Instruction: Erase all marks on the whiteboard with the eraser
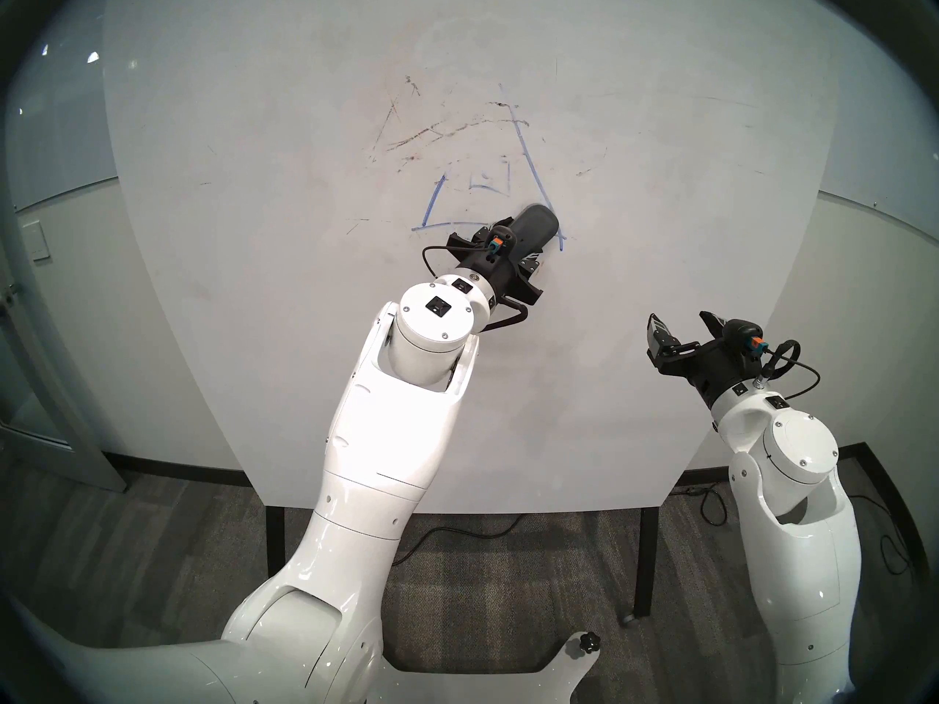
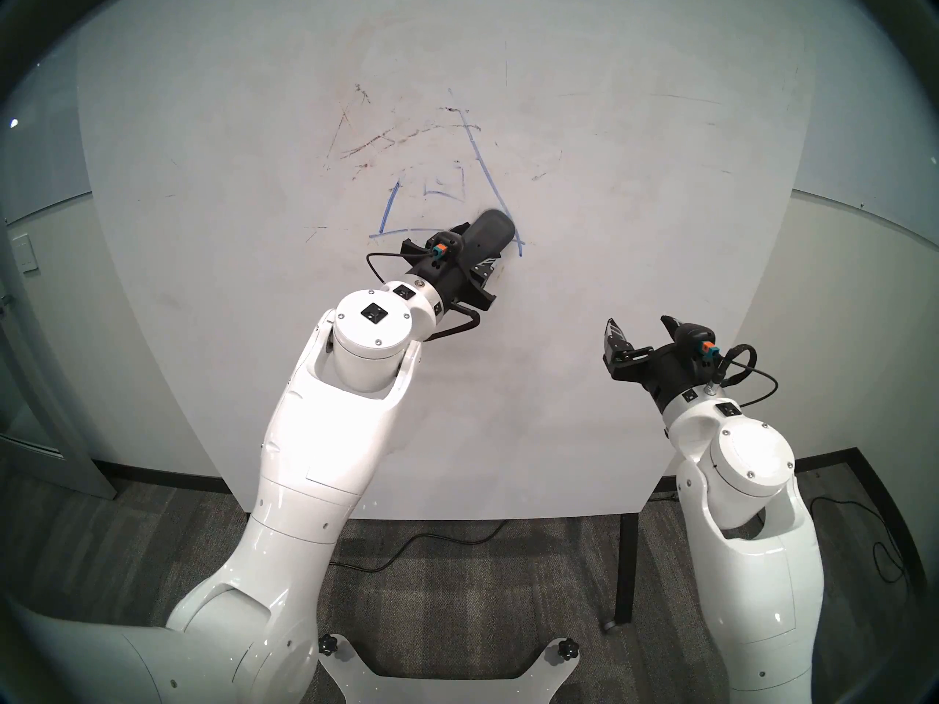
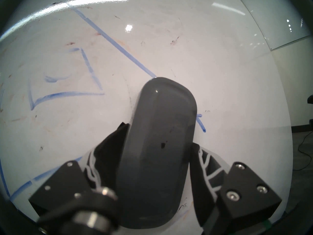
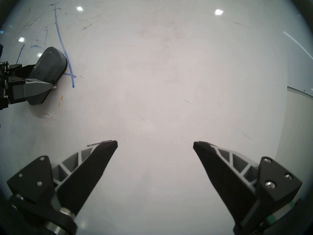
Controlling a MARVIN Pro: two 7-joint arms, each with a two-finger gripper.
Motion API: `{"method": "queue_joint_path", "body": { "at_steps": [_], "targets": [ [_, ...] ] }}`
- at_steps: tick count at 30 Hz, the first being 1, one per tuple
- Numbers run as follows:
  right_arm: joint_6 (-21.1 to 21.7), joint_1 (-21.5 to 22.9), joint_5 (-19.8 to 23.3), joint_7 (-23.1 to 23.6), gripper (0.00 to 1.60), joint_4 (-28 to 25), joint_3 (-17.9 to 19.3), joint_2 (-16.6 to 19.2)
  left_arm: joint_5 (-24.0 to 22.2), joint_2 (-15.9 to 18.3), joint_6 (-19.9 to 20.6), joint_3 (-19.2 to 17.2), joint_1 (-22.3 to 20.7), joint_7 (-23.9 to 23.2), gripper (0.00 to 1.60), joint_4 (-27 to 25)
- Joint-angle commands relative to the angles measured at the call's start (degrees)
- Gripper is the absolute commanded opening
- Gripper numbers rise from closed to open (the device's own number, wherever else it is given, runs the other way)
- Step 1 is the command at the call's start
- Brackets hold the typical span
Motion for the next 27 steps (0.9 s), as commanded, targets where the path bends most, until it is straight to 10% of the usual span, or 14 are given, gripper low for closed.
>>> {"method": "queue_joint_path", "body": {
  "at_steps": [1,27],
  "targets": [
    [-0.2,0.5,0.0,0.1,1.6,-1.2,0.0,0.1,-0.1,1.6,2.0,-1.9,1.1,-0.6,0.0,3.7],
    [-0.2,0.4,0.0,0.1,1.6,-1.3,0.0,0.1,1.1,0.8,1.9,-3.3,0.3,-0.8,0.0,2.7]
  ]
}}
